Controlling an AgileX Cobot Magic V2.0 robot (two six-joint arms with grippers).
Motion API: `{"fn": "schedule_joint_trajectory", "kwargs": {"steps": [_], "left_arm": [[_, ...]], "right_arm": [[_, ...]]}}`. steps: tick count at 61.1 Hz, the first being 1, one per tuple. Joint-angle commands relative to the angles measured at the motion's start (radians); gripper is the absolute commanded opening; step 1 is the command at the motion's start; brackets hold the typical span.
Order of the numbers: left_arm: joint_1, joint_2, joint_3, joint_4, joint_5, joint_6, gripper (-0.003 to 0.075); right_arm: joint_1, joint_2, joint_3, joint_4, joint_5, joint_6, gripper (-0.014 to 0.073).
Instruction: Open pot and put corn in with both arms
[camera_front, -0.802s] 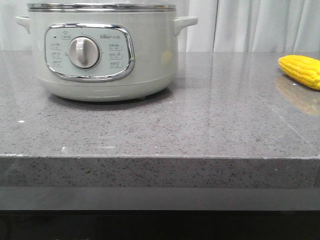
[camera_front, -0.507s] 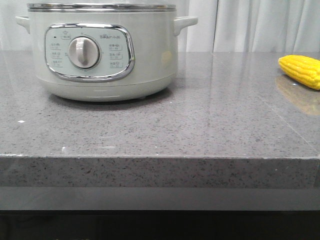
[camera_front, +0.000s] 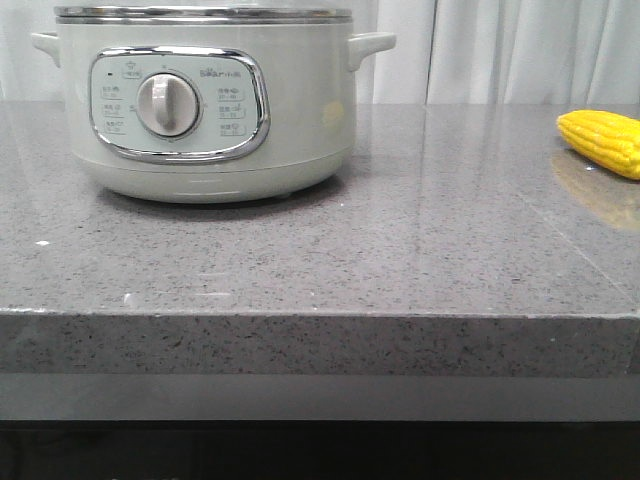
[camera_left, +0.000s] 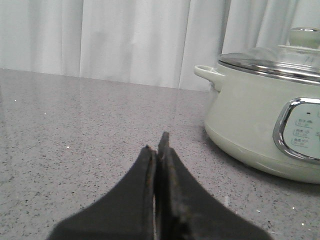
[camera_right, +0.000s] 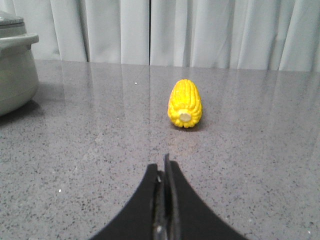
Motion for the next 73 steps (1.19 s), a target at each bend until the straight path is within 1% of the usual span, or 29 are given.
{"fn": "schedule_joint_trajectory", "kwargs": {"steps": [1,6,10,16,22,30,37,47,54,59,73], "left_arm": [[0.000,-0.015,0.012,-0.006,-0.103,-0.007,-0.0020],[0.000,-0.015,0.004,-0.006,-0.109,-0.007,-0.0020],[0.000,-0.015,-0.019,-0.013,-0.109,-0.007,-0.0020],[0.000,-0.013,-0.090,-0.028,-0.096,-0.007,-0.0020],[0.000,0.007,-0.186,-0.028,-0.050,-0.007,-0.0020],[0.000,0.074,-0.358,-0.028,0.077,-0.007,-0.0020],[0.000,0.170,-0.506,-0.028,0.193,-0.007,-0.0020],[0.000,0.321,-0.701,-0.028,0.356,-0.007,-0.0020],[0.000,0.425,-0.799,-0.028,0.456,-0.007,-0.0020],[0.000,0.480,-0.828,-0.028,0.479,-0.007,-0.0020],[0.000,0.565,-0.826,-0.028,0.476,-0.007,-0.0020]], "right_arm": [[-0.007,-0.022,-0.013,0.009,-0.105,-0.002,-0.0069],[-0.007,-0.022,-0.018,0.054,-0.110,-0.002,-0.0069],[-0.007,-0.022,-0.042,0.062,-0.094,-0.002,-0.0069],[-0.007,-0.022,-0.098,0.058,-0.039,-0.002,-0.0069],[-0.007,-0.016,-0.179,0.042,0.043,-0.002,-0.0069],[-0.007,0.035,-0.330,-0.001,0.155,-0.002,-0.0069],[-0.007,0.117,-0.461,-0.036,0.240,-0.002,-0.0069],[-0.007,0.258,-0.631,-0.042,0.327,-0.002,-0.0069],[-0.007,0.360,-0.716,-0.042,0.390,-0.002,-0.0069],[-0.007,0.417,-0.741,-0.042,0.420,-0.002,-0.0069],[-0.007,0.523,-0.737,-0.042,0.463,-0.002,-0.0069]]}}
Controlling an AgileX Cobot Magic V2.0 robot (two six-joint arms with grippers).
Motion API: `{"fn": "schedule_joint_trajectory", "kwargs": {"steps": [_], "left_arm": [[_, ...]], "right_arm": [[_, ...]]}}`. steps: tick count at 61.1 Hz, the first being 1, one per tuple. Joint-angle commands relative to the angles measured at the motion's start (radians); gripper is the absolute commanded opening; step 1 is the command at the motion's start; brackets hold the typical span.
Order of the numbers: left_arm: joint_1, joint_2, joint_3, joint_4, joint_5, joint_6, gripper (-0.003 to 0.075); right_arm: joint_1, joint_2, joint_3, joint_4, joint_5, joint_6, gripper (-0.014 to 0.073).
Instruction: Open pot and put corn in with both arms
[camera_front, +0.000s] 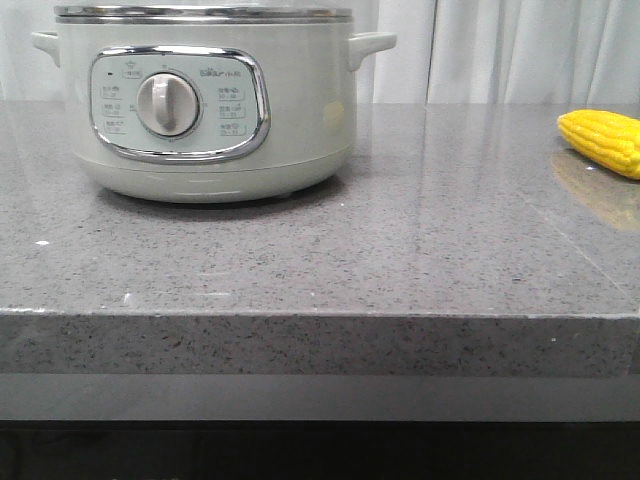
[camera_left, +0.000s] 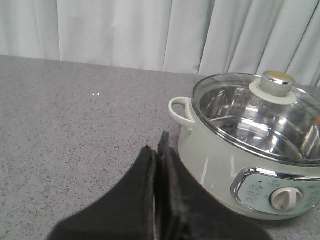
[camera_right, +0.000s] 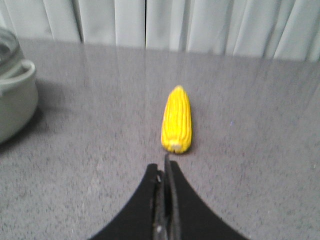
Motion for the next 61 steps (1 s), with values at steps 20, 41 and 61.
{"fn": "schedule_joint_trajectory", "kwargs": {"steps": [20,41,61], "left_arm": [[0.000,0.114,-0.033,-0.010,-0.083,-0.007,-0.0013],[0.000,0.176,-0.033,0.029,-0.172,0.000,0.0563],[-0.232,0.341,-0.084,0.024,-0.349,0.000,0.0522]], "right_arm": [[-0.007,0.095,-0.031,-0.015,-0.047,-0.002,-0.0064],[-0.007,0.094,-0.031,-0.015,-0.046,-0.002,0.0528],[-0.007,0.094,-0.031,-0.015,-0.046,-0.002,0.0572]]}}
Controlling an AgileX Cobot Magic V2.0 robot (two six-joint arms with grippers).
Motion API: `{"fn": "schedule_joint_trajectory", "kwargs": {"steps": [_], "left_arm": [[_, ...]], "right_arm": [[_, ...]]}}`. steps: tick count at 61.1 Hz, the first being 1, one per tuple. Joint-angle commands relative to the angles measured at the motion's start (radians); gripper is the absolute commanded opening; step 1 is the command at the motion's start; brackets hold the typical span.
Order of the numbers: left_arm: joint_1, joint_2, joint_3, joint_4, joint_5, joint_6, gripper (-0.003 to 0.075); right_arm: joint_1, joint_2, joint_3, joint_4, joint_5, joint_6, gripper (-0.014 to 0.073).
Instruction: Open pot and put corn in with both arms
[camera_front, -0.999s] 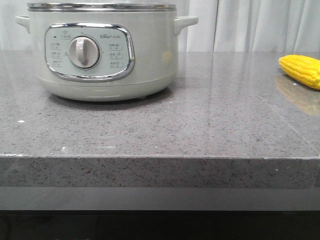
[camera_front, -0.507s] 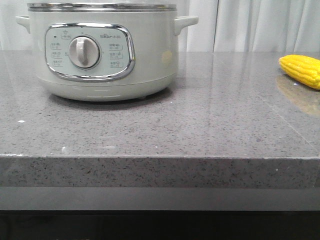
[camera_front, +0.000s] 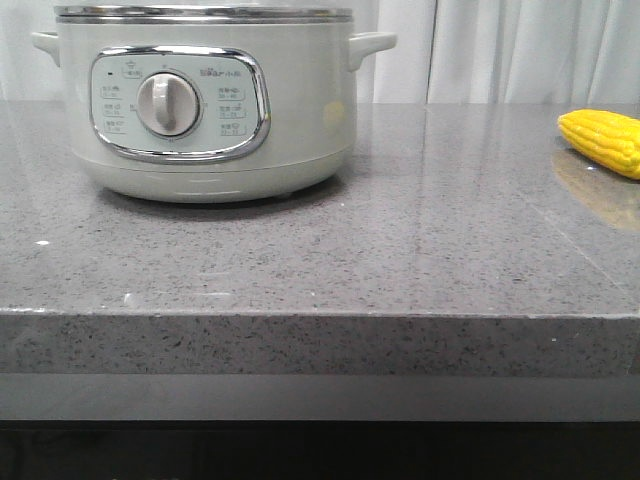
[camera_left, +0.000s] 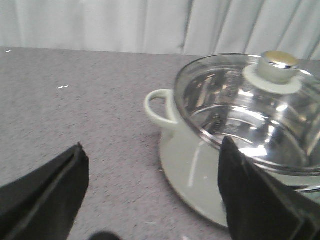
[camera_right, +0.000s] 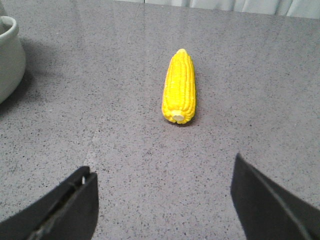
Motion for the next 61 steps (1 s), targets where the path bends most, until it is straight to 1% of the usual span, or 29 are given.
{"fn": "schedule_joint_trajectory", "kwargs": {"steps": [1,4,13,21,43,54,61], "left_arm": [[-0.083,0.059,-0.064,-0.001,-0.139,0.000,0.0522],[-0.132,0.105,-0.086,0.010,-0.165,0.000,0.0522],[-0.224,0.235,-0.172,0.010,-0.232,0.000,0.0522],[-0.261,0.360,-0.273,0.008,-0.268,0.000,0.0522],[-0.263,0.635,-0.549,-0.018,-0.275,0.000,0.0511],[-0.263,0.729,-0.627,-0.018,-0.277,0.000,0.0511],[-0.263,0.772,-0.636,-0.018,-0.296,0.000,0.0511]], "right_arm": [[-0.007,0.008,-0.031,-0.013,-0.069,-0.002,0.0572],[-0.007,0.008,-0.031,-0.013,-0.069,-0.002,0.0572],[-0.007,0.008,-0.031,-0.013,-0.069,-0.002,0.0572],[-0.007,0.008,-0.031,-0.013,-0.069,-0.002,0.0572],[-0.007,0.008,-0.031,-0.013,-0.069,-0.002,0.0572],[-0.007,0.008,-0.031,-0.013,-0.069,-0.002,0.0572],[-0.007,0.008,-0.031,-0.013,-0.069,-0.002,0.0572]]}}
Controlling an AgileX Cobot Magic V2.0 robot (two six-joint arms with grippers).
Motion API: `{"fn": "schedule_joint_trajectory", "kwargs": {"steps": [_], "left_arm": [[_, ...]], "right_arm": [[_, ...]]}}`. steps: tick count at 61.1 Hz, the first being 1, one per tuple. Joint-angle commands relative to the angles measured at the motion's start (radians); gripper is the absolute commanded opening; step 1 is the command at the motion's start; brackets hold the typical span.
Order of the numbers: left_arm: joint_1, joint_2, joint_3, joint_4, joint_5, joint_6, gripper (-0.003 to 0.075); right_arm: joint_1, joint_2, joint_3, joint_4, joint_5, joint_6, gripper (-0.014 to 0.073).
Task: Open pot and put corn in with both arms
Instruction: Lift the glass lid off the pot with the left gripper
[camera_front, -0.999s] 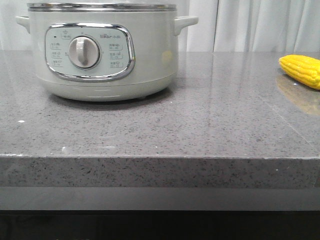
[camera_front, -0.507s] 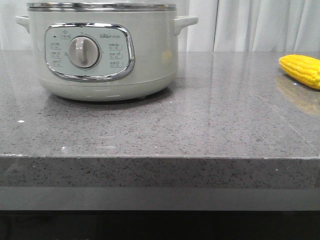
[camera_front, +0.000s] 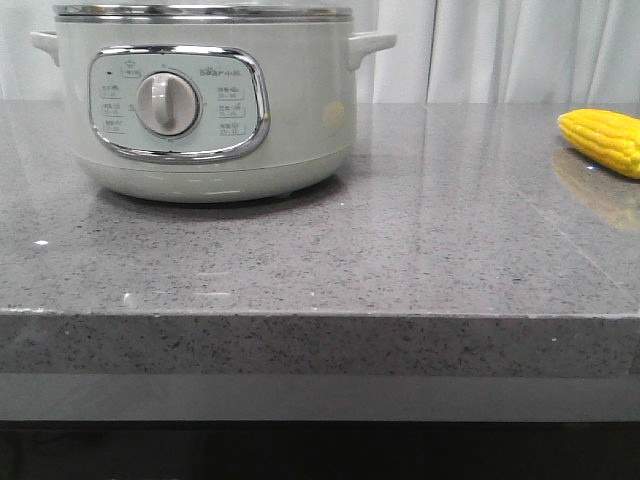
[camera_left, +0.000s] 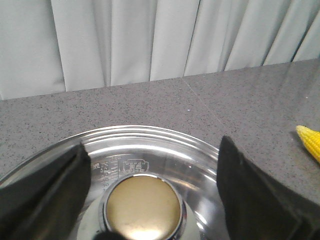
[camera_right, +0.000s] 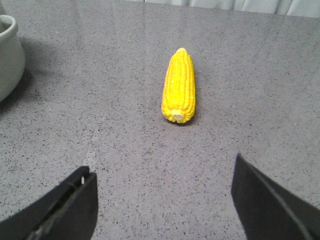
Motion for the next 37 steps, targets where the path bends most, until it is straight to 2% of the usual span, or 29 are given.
{"fn": "schedule_joint_trajectory", "kwargs": {"steps": [1,18,37], "left_arm": [[-0.007,-0.015,-0.043,-0.009,-0.100,0.000,0.0511],[-0.007,0.018,-0.041,-0.009,-0.090,0.000,0.0505],[-0.007,0.018,-0.041,-0.011,-0.059,0.000,0.0286]], "right_arm": [[-0.007,0.008,-0.031,-0.011,-0.071,-0.002,0.0572],[-0.007,0.008,-0.031,-0.011,-0.071,-0.002,0.0572],[-0.007,0.008,-0.031,-0.011,-0.071,-0.002,0.0572]]}}
